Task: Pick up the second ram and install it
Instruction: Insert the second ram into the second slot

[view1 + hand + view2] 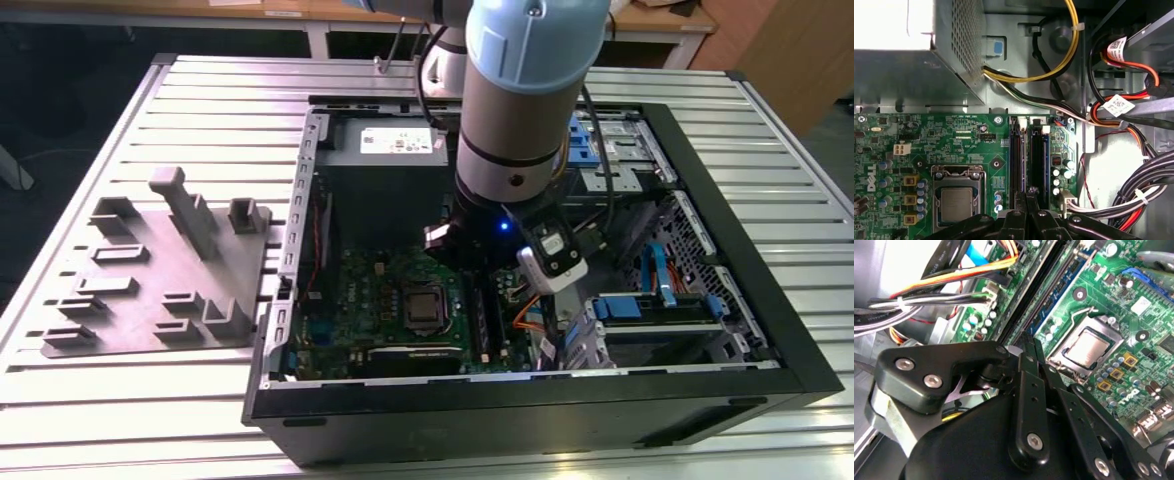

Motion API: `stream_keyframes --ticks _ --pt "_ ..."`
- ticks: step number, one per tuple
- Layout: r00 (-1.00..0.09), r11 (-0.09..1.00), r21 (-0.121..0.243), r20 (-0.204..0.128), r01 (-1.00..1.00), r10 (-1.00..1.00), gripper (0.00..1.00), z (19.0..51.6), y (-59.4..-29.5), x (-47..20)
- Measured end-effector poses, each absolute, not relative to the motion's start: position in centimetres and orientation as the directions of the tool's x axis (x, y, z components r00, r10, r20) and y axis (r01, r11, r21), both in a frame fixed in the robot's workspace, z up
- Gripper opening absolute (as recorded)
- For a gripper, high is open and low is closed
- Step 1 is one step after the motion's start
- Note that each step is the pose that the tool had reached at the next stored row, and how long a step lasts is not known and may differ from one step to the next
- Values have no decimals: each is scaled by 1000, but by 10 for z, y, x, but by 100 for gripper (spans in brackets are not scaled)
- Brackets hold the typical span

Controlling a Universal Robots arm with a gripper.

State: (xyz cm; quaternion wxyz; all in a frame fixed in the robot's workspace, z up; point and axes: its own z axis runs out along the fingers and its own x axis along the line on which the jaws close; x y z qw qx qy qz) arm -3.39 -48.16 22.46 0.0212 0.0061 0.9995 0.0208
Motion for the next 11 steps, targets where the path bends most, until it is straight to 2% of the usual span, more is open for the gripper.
stream_keyframes --ticks 6,11 --pt "-999 999 42 -42 11 13 11 224 -482 -34" --pt "-999 998 59 -42 11 14 11 224 -481 -34"
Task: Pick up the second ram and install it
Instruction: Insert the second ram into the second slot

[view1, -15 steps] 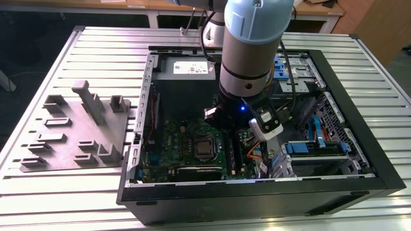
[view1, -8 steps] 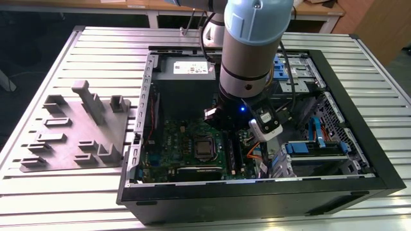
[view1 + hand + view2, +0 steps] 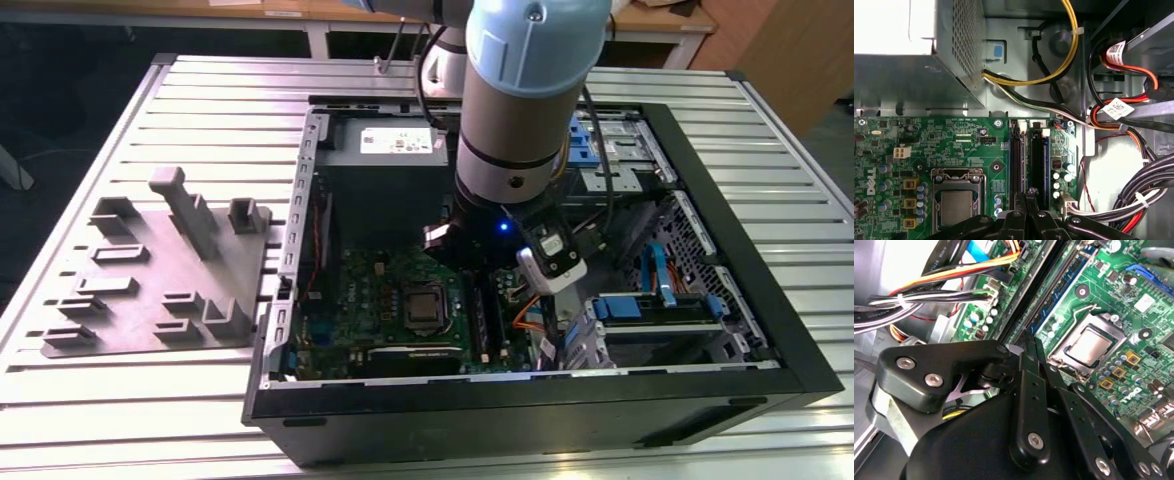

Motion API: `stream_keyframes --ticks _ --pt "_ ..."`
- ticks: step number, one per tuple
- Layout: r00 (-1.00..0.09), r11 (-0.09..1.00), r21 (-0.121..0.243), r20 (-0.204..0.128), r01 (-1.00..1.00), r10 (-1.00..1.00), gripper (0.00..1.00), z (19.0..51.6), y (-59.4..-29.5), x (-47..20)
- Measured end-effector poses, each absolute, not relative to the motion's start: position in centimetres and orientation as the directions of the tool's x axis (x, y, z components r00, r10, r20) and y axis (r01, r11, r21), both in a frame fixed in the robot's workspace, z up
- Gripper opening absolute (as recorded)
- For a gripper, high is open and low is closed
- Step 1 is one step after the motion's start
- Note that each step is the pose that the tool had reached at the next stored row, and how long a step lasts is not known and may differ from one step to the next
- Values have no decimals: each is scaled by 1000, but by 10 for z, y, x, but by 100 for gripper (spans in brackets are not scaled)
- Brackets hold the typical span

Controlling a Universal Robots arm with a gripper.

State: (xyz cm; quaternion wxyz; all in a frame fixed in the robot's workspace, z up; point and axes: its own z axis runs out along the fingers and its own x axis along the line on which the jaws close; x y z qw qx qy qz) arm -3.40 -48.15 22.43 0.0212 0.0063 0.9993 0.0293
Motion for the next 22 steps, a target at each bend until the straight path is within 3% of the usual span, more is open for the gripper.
stream_keyframes --ticks 22 --pt "-999 998 59 -42 11 14 11 218 -482 -34"
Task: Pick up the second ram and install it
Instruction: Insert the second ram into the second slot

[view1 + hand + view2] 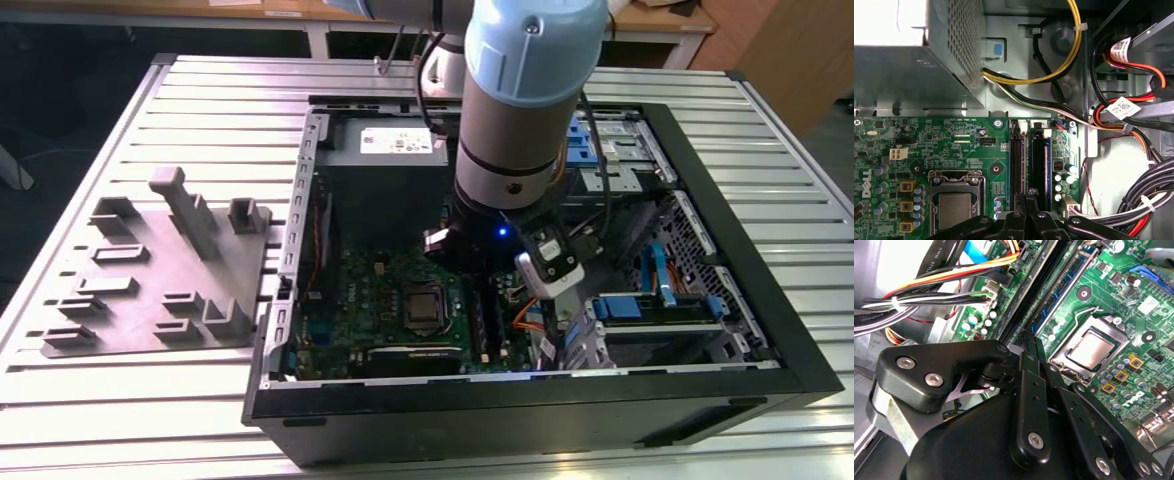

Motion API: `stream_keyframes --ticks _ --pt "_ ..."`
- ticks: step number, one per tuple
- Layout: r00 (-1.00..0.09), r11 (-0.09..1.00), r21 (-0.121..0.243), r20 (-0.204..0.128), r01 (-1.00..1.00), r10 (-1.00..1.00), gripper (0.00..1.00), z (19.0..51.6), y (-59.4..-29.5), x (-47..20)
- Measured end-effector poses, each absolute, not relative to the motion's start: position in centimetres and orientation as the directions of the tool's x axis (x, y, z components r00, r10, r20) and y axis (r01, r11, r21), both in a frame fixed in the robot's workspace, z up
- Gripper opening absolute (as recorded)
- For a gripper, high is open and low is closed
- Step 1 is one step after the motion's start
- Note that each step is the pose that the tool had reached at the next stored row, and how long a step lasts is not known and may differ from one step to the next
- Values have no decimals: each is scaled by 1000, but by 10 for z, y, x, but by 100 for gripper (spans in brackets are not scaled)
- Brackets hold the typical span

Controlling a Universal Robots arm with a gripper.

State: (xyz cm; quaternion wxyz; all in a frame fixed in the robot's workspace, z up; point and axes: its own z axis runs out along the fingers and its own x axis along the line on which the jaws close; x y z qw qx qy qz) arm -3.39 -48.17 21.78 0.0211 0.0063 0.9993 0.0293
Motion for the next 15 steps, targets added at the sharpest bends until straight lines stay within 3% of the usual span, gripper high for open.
stream_keyframes --ticks 15 --pt "-999 998 59 -42 11 14 11 214 -482 -34"
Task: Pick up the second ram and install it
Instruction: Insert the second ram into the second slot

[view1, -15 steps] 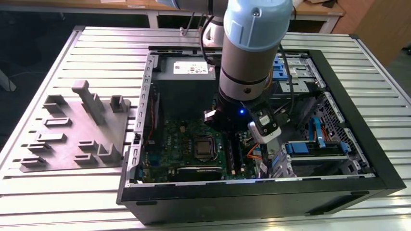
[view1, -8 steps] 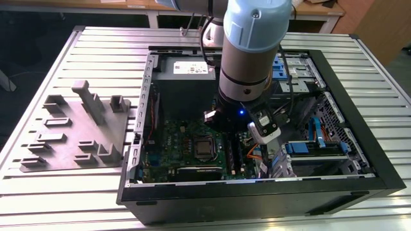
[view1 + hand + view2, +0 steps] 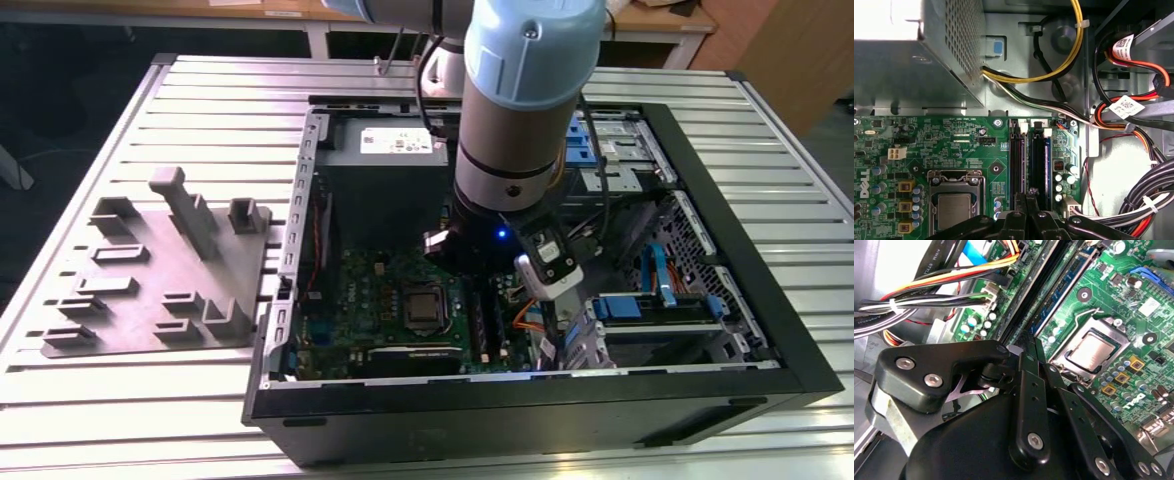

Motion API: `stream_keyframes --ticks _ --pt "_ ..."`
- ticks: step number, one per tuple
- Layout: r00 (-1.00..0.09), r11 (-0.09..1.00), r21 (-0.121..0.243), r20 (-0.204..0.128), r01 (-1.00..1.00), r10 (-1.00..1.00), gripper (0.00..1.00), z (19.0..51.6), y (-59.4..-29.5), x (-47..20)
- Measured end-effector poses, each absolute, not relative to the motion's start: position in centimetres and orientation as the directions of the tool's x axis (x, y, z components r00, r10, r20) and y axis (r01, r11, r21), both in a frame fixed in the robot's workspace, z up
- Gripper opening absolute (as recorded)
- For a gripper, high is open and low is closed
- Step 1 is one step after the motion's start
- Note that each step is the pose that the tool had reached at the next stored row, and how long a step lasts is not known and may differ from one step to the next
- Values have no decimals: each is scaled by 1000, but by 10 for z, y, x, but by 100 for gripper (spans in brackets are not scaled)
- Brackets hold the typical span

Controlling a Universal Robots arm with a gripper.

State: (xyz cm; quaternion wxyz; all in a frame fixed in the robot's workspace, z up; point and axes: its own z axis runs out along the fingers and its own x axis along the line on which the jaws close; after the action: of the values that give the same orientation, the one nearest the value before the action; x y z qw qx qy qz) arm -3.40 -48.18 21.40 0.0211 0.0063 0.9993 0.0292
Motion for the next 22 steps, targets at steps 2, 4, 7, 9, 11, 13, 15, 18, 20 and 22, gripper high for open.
stream_keyframes --ticks 2,4,7,9,11,13,15,18,20,22 --pt "-999 998 59 -42 11 14 11 214 -482 -34" --pt "-999 998 59 -42 11 14 11 214 -482 -34" --pt "-999 998 61 -42 11 14 13 213 -481 -34" --pt "-999 998 59 -42 11 14 19 214 -482 -34" --pt "-999 998 59 -42 11 14 19 214 -482 -34" --pt "-999 998 59 -42 11 14 19 215 -482 -34" --pt "-999 998 59 -42 11 14 19 219 -482 -34" --pt "-999 998 59 -42 11 14 19 226 -482 -34" --pt "-999 998 59 -42 11 14 19 231 -482 -34" --pt "-999 998 59 -42 11 14 19 236 -482 -34"
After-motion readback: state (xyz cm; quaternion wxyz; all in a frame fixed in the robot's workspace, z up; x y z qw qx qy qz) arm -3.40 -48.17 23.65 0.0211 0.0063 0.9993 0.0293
